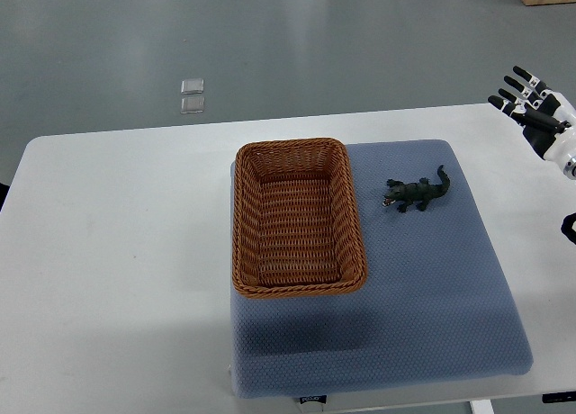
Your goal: Place crocodile in brown basket with right hand
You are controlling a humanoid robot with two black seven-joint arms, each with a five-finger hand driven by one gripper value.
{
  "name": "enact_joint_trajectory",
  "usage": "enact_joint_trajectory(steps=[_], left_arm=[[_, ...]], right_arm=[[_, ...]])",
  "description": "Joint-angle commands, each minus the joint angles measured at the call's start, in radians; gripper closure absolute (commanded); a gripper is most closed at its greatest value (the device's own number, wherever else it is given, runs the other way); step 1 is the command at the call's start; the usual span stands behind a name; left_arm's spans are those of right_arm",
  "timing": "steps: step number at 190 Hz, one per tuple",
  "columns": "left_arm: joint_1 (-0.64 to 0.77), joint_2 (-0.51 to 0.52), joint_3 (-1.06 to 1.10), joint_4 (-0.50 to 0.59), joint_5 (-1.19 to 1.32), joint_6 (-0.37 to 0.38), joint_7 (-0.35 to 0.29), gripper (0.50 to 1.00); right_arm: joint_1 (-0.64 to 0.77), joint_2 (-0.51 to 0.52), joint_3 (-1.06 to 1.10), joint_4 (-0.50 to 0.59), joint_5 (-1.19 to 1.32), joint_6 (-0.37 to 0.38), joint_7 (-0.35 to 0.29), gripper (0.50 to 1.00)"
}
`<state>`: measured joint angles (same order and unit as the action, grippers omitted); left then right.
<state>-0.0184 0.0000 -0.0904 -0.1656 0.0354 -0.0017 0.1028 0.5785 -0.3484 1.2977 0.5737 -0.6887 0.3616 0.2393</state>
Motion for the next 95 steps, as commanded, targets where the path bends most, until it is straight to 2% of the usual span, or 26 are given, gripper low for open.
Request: enact_joint_trajectory(steps=[1, 95], left_arm=[[0.000, 0.000, 0.000, 0.000, 0.000, 0.000, 0.000, 0.500], [0.000, 0.000, 0.000, 0.000, 0.000, 0.000, 0.000, 0.500]], right_arm=[[0.000, 0.000, 0.000, 0.000, 0.000, -0.001, 0.000, 0.570], [0.004, -0.001, -0.001, 0.008, -0.002, -0.001, 0.000, 0.570]])
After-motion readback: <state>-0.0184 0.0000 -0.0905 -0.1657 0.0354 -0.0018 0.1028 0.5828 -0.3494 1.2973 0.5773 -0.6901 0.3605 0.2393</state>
